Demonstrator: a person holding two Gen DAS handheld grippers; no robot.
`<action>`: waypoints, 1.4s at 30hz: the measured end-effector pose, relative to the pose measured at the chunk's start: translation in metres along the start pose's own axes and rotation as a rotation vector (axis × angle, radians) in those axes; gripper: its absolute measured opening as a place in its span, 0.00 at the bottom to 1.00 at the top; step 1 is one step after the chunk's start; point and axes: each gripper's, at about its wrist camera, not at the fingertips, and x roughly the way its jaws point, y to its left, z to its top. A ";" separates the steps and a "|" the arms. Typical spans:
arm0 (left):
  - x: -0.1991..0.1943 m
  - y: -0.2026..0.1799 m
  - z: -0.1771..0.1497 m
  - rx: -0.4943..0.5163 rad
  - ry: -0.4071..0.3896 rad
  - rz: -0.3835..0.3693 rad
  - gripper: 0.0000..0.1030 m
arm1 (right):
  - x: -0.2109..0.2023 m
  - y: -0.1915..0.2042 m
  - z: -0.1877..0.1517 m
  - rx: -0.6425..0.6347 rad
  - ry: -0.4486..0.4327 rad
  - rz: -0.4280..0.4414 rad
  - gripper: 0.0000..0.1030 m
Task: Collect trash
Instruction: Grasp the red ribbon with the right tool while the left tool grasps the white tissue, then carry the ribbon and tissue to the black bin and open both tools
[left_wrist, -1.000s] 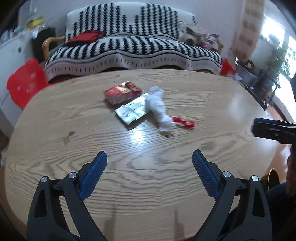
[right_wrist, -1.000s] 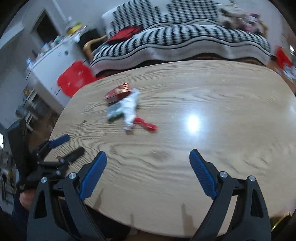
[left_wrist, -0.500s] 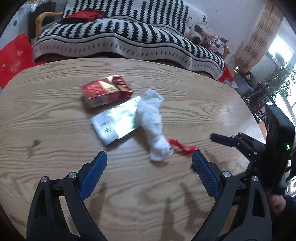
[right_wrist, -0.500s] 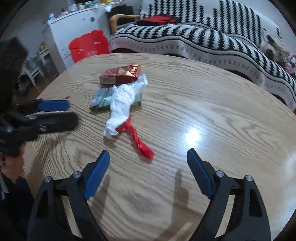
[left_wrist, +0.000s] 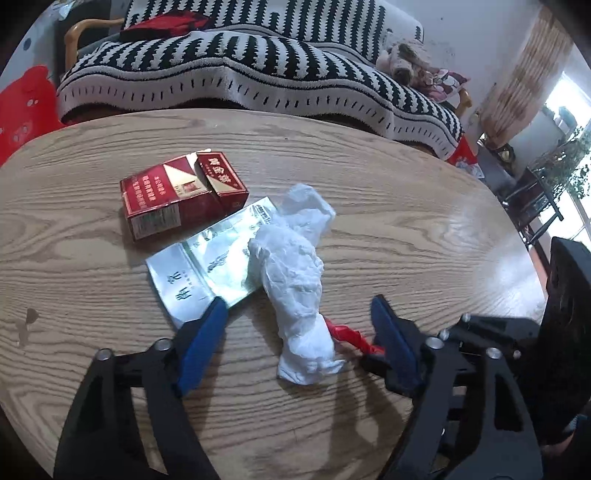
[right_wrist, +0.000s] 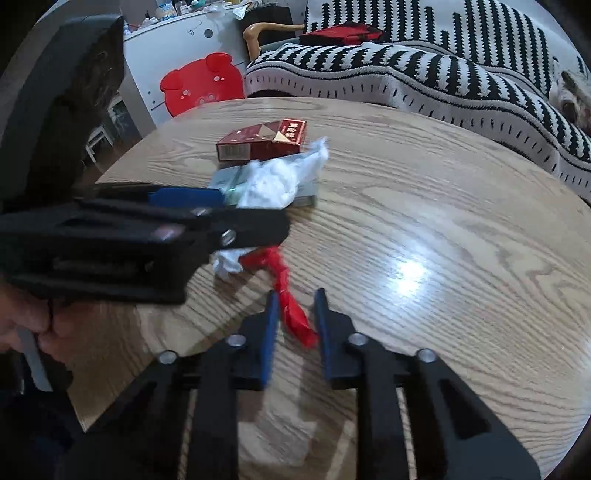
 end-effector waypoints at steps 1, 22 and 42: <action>0.000 0.000 0.000 -0.001 -0.001 0.003 0.68 | 0.000 0.004 -0.002 -0.017 0.001 -0.004 0.11; -0.058 -0.016 -0.023 0.058 -0.041 0.009 0.12 | -0.072 0.018 -0.033 0.074 -0.032 -0.047 0.10; -0.103 -0.218 -0.086 0.424 -0.038 -0.218 0.12 | -0.307 -0.056 -0.171 0.384 -0.259 -0.362 0.10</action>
